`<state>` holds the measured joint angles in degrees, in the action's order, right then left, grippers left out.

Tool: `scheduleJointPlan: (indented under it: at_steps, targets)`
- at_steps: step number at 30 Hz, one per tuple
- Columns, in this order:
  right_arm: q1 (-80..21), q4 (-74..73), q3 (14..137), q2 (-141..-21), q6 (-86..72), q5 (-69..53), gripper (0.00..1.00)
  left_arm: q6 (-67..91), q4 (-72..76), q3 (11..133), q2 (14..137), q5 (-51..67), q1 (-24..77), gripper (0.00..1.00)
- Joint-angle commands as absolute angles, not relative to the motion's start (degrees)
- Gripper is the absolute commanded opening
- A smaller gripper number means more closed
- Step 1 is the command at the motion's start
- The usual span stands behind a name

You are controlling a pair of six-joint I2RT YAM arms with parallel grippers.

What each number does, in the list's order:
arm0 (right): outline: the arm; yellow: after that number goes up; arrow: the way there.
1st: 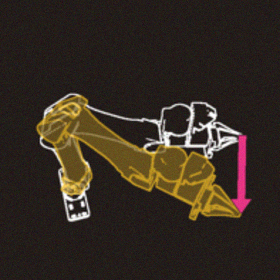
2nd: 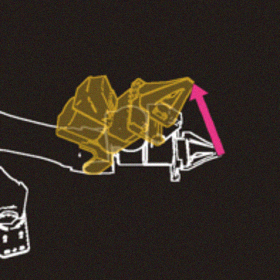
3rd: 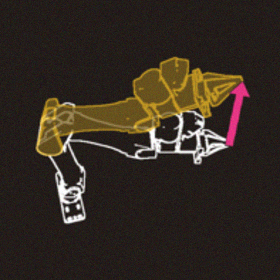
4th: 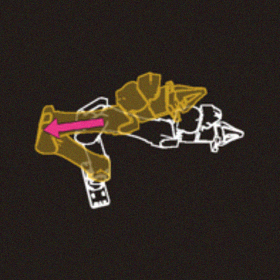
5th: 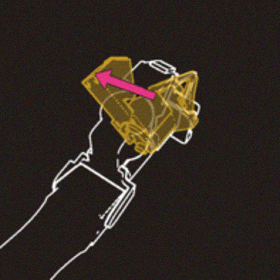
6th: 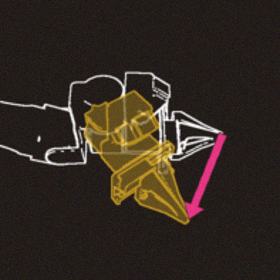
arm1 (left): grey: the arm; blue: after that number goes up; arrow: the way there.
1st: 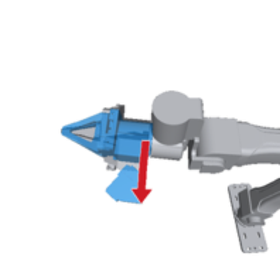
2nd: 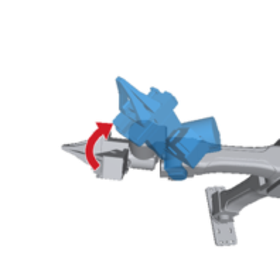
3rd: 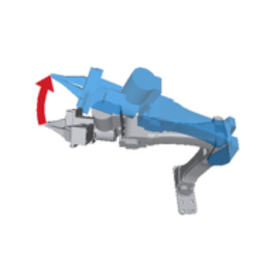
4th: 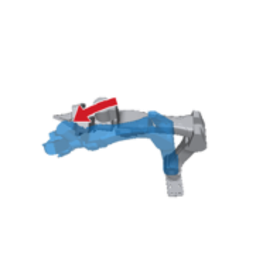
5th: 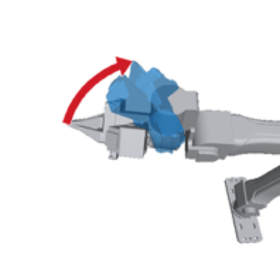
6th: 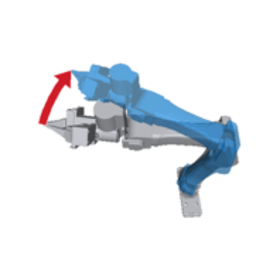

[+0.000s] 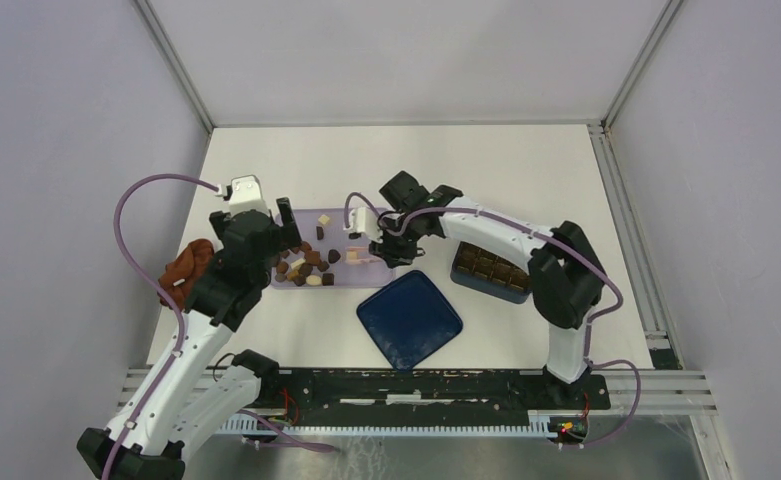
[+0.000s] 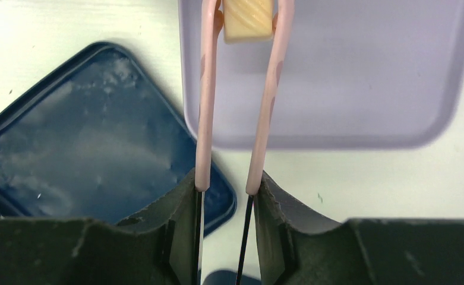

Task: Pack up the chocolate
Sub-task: Pick up the fake chocolate from the plate.

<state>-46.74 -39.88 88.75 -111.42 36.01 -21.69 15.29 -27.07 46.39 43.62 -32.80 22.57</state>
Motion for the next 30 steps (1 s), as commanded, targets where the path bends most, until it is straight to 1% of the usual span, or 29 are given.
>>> scheduleJointPlan:
  at_steps: [1,5,8,11,14,16,18,19,20,22,24,28,30]
  targets:
    - [-43.76,-37.29,84.56,-101.45,35.52,-24.99,0.14,12.22,-24.78,45.80,43.96,-32.44,22.22,1.00]
    - [-38.90,-36.89,80.06,-94.81,35.42,-27.64,0.13,12.07,-24.22,45.64,43.96,-31.00,22.22,1.00]
    - [-34.78,-36.59,76.91,-90.07,35.46,-29.25,0.13,11.76,-22.74,45.23,43.33,-25.16,22.20,1.00]
    - [-29.65,-35.33,72.72,-85.22,34.93,-30.82,0.13,13.90,-20.78,45.44,43.51,-12.87,22.19,1.00]
    - [-23.21,-33.57,68.44,-80.59,34.12,-33.66,0.13,20.18,-18.15,46.14,46.81,1.90,22.16,0.99]
    - [-18.25,-33.04,66.24,-77.97,33.60,-36.51,0.14,26.16,-13.39,44.68,49.42,11.25,22.35,0.98]
    - [-13.60,-32.92,64.41,-75.75,33.45,-38.93,0.14,33.35,-4.65,41.12,51.51,17.69,24.27,0.95]
    - [-11.18,-32.89,63.54,-74.61,33.38,-40.03,0.14,35.88,-0.86,39.81,52.78,17.78,26.83,0.94]
    - [-9.31,-32.87,62.84,-73.84,33.27,-41.30,0.14,37.00,2.39,39.44,54.42,15.36,30.34,0.93]
    - [-5.85,-33.32,61.54,-72.53,33.57,-43.11,0.14,36.55,2.49,41.32,58.93,6.67,38.72,0.90]
    - [-2.99,-33.87,60.73,-71.73,33.98,-44.12,0.14,36.47,2.58,44.74,65.12,1.22,45.03,0.84]
    - [1.14,-34.53,59.81,-70.70,34.93,-45.28,0.14,37.17,-0.76,53.52,78.18,-7.54,50.94,0.69]
    - [2.21,-34.90,59.43,-70.45,35.39,-45.79,0.14,36.97,-3.12,58.30,85.43,-10.76,52.72,0.65]
